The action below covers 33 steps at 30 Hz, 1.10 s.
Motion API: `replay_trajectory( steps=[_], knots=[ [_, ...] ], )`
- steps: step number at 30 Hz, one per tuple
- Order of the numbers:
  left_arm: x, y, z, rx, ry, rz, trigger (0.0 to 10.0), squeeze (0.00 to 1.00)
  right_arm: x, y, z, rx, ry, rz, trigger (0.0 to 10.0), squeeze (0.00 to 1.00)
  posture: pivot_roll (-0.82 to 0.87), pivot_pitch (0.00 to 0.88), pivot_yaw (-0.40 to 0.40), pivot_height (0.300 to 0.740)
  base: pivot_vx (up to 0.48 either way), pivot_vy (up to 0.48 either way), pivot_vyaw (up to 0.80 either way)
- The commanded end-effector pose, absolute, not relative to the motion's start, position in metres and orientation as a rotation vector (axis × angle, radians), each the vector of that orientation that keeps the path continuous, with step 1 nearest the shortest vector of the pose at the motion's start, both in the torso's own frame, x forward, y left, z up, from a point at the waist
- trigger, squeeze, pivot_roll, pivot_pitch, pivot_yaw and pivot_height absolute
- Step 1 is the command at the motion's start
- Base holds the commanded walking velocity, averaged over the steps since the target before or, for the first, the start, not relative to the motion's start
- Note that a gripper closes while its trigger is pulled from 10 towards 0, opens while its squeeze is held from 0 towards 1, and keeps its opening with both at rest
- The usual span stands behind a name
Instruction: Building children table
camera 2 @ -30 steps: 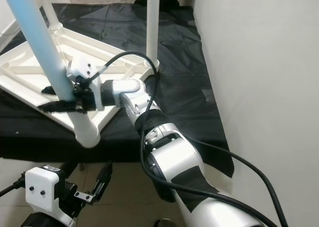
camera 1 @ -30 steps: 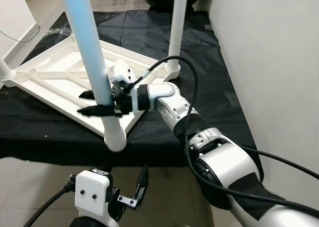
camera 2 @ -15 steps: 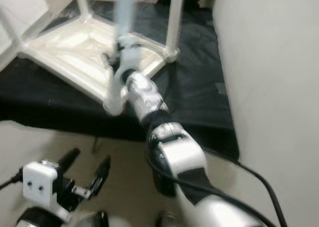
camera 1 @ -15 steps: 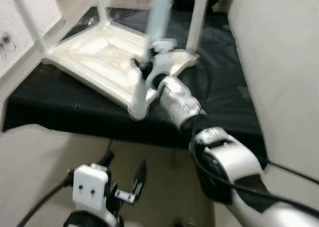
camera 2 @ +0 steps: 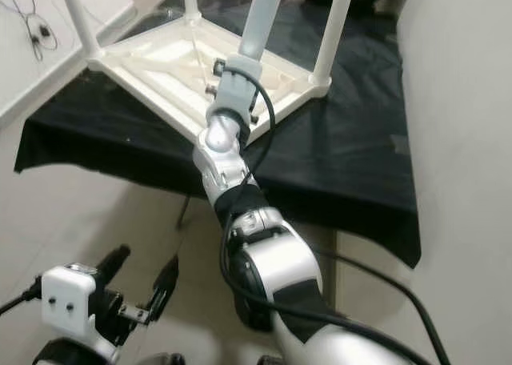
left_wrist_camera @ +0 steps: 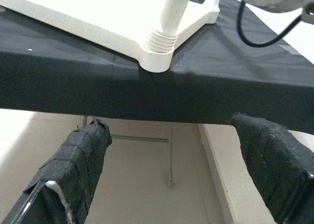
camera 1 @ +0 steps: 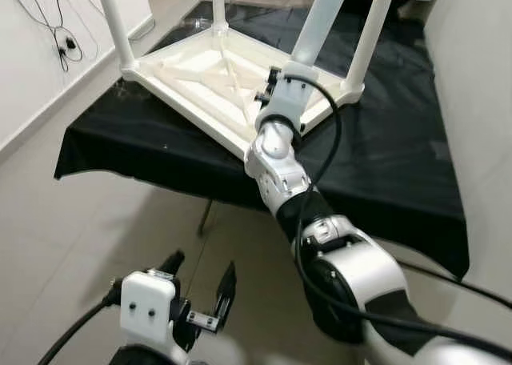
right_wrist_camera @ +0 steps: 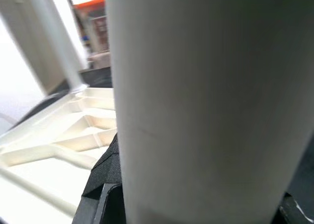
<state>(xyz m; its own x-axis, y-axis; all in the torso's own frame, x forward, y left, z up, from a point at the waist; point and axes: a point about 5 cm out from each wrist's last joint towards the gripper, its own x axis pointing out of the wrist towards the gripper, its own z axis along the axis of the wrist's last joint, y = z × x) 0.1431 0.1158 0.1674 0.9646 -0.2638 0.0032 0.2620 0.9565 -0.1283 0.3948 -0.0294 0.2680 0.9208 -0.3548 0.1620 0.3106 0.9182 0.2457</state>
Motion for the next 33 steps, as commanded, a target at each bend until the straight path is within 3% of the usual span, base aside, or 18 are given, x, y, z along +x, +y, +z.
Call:
replay_trajectory(
  steps=[1, 7, 11, 15, 21, 22, 31, 32, 33],
  knots=[
    [0.141, 0.116, 0.165, -0.125, 0.031, -0.265, 10.0, 0.0, 0.394, -0.051, 0.211, 0.051, 0.005, -0.509, 10.0, 0.0, 0.12, 0.239, -0.057, 0.74, 0.0, 0.0, 0.0],
    [0.141, 0.116, 0.165, -0.125, 0.029, -0.264, 10.0, 0.0, 0.391, -0.054, 0.218, -0.013, -0.026, -0.633, 10.0, 0.0, 0.13, 0.234, -0.06, 0.74, 0.0, 0.0, 0.0],
    [0.142, 0.115, 0.165, -0.122, 0.028, -0.267, 10.0, 0.0, 0.394, -0.07, 0.231, -0.042, -0.062, -0.771, 10.0, 0.0, 0.14, 0.226, -0.06, 0.74, 0.0, 0.0, 0.0],
    [0.144, 0.116, 0.165, -0.119, 0.024, -0.265, 10.0, 0.0, 0.396, -0.078, 0.233, 0.024, -0.038, -0.798, 10.0, 0.0, 0.14, 0.214, -0.062, 0.74, 0.0, 0.0, 0.0],
    [0.148, 0.117, 0.163, -0.112, 0.014, -0.27, 10.0, 0.0, 0.404, -0.068, 0.251, 0.244, -0.048, -0.586, 10.0, 0.0, 0.13, 0.181, -0.056, 0.74, 0.0, 0.0, 0.0],
    [0.153, 0.118, 0.162, -0.113, 0.008, -0.269, 10.0, 0.0, 0.406, -0.063, 0.271, 0.363, -0.095, -0.494, 10.0, 0.0, 0.12, 0.162, -0.054, 0.74, 0.0, 0.0, 0.0],
    [0.159, 0.12, 0.159, -0.116, 0.005, -0.268, 10.0, 0.0, 0.408, -0.057, 0.3, 0.466, -0.198, -0.313, 10.0, 0.0, 0.11, 0.143, -0.046, 0.74, 0.0, 0.0, 0.0],
    [0.167, 0.121, 0.158, -0.079, 0.005, -0.26, 10.0, 1.0, 0.403, -0.048, 0.316, 0.505, -0.285, -0.113, 10.0, 0.0, 0.09, 0.118, -0.032, 0.74, 0.0, 0.0, 0.0],
    [0.173, 0.122, 0.159, -0.058, -0.002, -0.257, 10.0, 1.0, 0.396, -0.041, 0.326, 0.526, -0.353, 0.051, 10.0, 0.0, 0.09, 0.117, -0.031, 0.74, 0.0, 0.0, 0.0]
  ],
)
